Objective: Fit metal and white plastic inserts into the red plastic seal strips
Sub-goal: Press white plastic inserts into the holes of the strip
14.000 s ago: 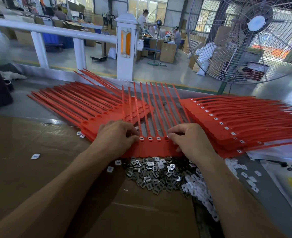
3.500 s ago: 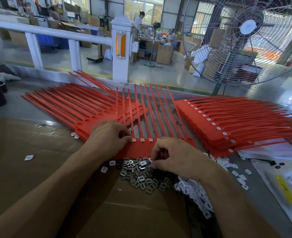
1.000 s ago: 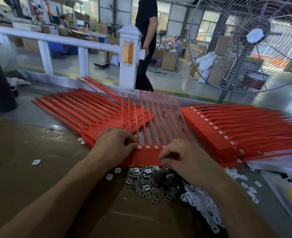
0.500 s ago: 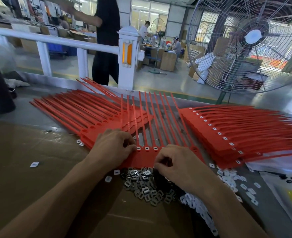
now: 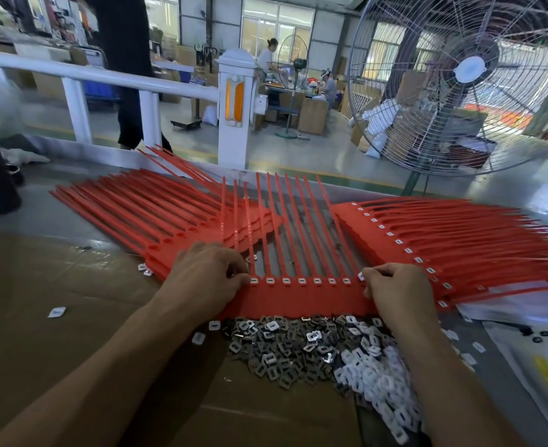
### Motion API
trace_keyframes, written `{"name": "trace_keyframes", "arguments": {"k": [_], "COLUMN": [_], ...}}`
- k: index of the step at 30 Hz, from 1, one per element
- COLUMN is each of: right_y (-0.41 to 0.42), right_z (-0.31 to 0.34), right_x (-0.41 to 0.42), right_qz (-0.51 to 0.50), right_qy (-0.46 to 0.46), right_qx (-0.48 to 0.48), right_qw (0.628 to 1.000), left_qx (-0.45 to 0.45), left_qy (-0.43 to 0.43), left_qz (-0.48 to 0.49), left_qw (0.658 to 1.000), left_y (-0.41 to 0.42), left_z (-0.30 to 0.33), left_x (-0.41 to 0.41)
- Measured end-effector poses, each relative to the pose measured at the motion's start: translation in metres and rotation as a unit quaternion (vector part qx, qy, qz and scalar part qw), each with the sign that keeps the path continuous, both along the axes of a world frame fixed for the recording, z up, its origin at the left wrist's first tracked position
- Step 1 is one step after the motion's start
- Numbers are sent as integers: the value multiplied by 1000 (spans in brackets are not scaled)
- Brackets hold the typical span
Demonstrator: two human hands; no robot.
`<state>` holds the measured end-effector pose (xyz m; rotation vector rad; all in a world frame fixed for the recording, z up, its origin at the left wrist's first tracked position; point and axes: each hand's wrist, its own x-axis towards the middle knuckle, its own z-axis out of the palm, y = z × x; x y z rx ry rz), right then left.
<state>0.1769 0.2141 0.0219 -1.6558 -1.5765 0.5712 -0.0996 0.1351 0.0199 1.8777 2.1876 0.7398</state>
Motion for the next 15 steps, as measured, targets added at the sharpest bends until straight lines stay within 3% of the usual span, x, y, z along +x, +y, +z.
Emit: {"name": "trace_keyframes", "arguments": {"k": [15], "right_y": [2], "right_z": [5], "right_x": [-5], "right_qz": [-25], "right_qy": [-71], "right_qx": [-31], "right_qw": [997], "left_qx": [3], "left_qy": [-7], "left_qz": [-1], "left_qw": [1000], "left_y": [1], "left_z": [-2], "left_x": [0]}}
